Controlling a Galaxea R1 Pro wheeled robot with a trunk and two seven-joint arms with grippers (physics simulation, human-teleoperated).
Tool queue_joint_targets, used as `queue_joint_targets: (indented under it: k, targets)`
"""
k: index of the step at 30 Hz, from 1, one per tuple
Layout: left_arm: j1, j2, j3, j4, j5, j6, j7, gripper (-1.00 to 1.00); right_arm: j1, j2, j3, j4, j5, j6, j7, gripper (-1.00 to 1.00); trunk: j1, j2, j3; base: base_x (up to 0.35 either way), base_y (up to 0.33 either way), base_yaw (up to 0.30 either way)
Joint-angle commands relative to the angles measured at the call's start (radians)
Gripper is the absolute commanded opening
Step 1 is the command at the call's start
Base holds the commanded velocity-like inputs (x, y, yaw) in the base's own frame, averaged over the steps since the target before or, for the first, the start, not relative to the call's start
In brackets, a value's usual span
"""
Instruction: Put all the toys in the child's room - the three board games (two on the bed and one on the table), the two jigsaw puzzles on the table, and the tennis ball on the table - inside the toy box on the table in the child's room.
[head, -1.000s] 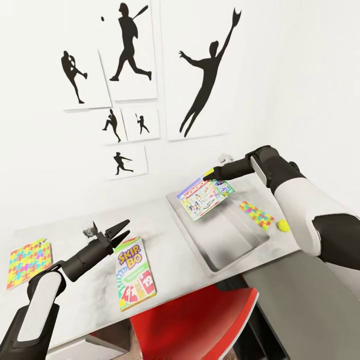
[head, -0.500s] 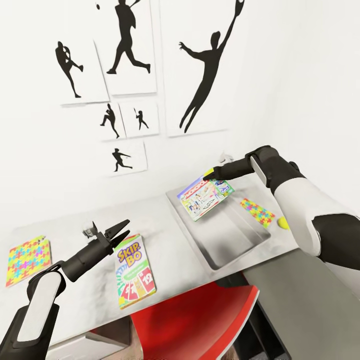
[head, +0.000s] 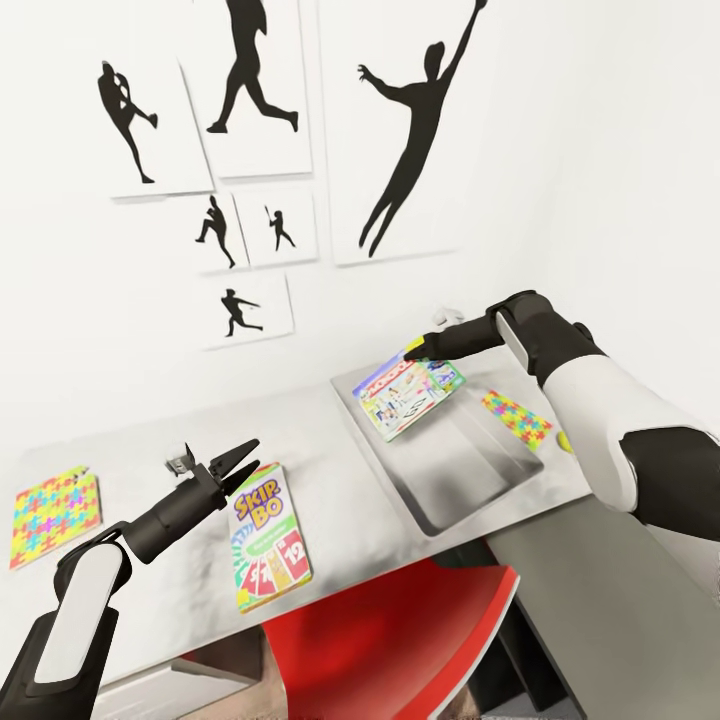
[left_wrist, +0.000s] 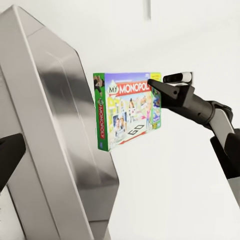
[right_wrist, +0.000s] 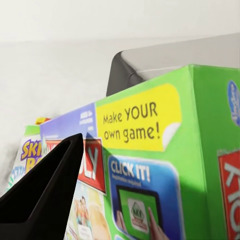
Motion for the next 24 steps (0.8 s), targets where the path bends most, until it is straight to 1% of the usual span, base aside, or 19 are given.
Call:
queue_joint_targets:
  k: [1, 5, 9, 24]
  targets:
    - [-0.001, 0.000, 0.001, 0.000, 0.001, 0.006, -0.002, 1.00, -0.001, 0.003, 0.001, -0.001, 0.010, 0.001, 0.004, -1.00, 0.000, -0.002, -0.003, 0.000, 0.000, 0.000]
    - [-0.001, 0.000, 0.001, 0.000, 0.001, 0.006, -0.002, 1.00, -0.001, 0.013, 0.001, -0.002, 0.009, 0.000, -0.029, -1.00, 0.000, -0.002, -0.010, 0.000, 0.000, 0.000]
    - [0.000, 0.000, 0.001, 0.000, 0.001, 0.006, -0.002, 1.00, -0.002, 0.017, 0.000, -0.002, 0.009, -0.002, -0.049, -1.00, 0.000, -0.002, -0.016, 0.000, 0.000, 0.000]
    - [0.000, 0.000, 0.001, 0.000, 0.000, 0.006, -0.002, 1.00, -0.027, 0.020, -0.001, -0.004, 0.009, -0.003, -0.069, -1.00, 0.000, -0.002, -0.041, 0.000, 0.000, 0.000]
